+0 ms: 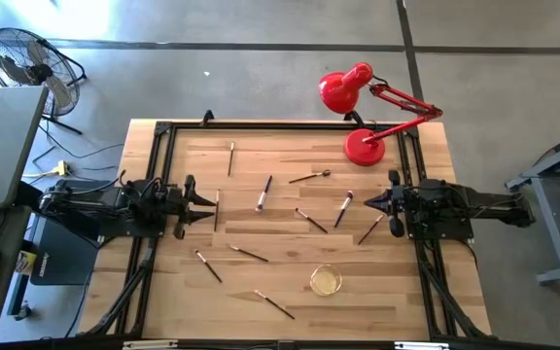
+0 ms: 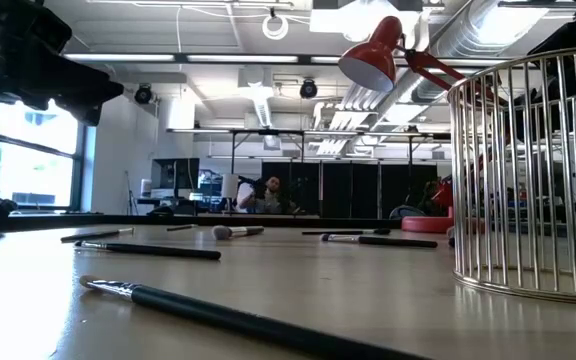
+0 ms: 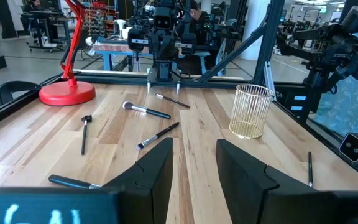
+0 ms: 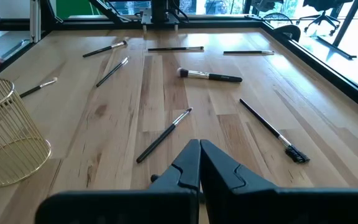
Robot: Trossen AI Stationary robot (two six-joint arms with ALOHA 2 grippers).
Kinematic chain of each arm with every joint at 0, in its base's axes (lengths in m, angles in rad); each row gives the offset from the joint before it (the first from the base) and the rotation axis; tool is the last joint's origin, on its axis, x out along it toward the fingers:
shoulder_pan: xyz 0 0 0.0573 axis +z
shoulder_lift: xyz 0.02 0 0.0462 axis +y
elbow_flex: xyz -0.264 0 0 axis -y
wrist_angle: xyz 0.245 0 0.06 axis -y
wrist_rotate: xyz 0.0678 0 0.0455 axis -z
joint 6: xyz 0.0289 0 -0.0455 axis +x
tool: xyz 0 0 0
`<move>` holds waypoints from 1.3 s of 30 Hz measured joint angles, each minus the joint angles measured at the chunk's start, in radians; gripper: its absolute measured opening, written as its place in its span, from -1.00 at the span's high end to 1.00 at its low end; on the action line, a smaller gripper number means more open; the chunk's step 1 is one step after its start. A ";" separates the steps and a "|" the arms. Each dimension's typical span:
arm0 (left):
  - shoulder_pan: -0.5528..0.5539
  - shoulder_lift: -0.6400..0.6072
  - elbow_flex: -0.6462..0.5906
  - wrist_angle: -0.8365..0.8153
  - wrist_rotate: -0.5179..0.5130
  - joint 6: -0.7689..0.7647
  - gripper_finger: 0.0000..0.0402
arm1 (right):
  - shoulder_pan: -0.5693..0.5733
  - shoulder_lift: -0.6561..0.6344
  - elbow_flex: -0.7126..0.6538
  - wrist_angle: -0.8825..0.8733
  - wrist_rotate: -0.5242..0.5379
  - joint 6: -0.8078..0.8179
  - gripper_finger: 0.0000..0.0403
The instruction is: Pick & Place Makeup Brushes
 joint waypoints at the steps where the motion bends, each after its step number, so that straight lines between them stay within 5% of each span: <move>1: 0.000 0.000 0.000 0.000 0.000 0.000 0.39 | 0.000 0.000 0.000 0.000 0.000 0.000 1.00; 39: 0.000 0.000 0.000 0.003 -0.039 0.003 0.39 | 0.000 0.000 0.000 0.000 0.000 0.000 1.00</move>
